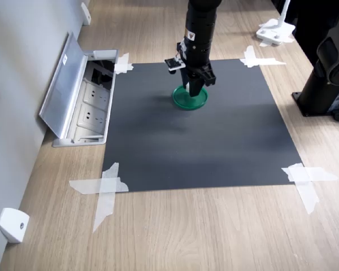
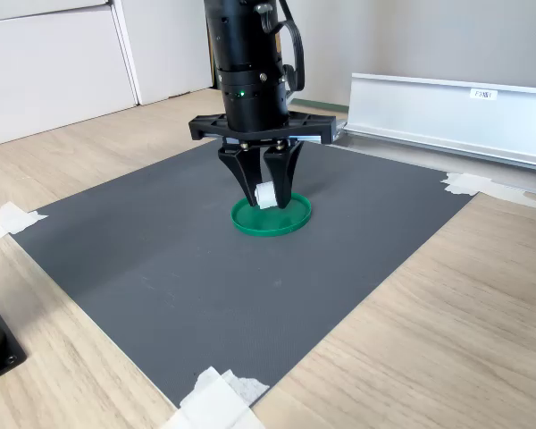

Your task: Grasp a white terminal and put it on the green lid.

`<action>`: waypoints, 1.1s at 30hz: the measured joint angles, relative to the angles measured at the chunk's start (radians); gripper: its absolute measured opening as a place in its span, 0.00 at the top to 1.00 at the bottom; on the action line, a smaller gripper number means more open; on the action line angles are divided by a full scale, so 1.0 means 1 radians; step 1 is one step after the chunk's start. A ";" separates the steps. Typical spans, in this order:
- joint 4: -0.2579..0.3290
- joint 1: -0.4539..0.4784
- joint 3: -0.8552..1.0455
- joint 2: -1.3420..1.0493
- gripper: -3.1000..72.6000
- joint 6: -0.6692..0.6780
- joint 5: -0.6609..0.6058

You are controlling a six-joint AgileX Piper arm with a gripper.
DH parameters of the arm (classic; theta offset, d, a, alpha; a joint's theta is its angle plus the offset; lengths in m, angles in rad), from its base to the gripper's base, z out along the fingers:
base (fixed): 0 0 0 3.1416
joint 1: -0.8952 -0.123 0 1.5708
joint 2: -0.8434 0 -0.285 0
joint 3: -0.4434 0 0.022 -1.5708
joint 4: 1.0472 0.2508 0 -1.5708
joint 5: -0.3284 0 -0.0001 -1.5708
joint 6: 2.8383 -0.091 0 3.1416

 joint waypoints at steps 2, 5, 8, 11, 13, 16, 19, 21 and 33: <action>0.000 0.000 0.000 0.000 0.57 0.000 0.000; 0.000 0.000 0.000 0.000 0.54 0.000 0.000; 0.000 0.000 0.000 0.000 0.45 0.000 0.003; 0.000 0.000 0.000 0.000 0.31 0.000 0.015; 0.000 0.000 0.000 0.000 0.22 0.000 0.017; -0.001 0.000 0.000 0.000 0.14 -0.009 0.017; -0.007 0.000 0.001 -0.023 0.11 -0.018 0.017; -0.007 0.000 0.002 -0.063 0.10 -0.021 0.018; 0.045 -0.003 0.041 -0.403 0.42 -0.027 0.077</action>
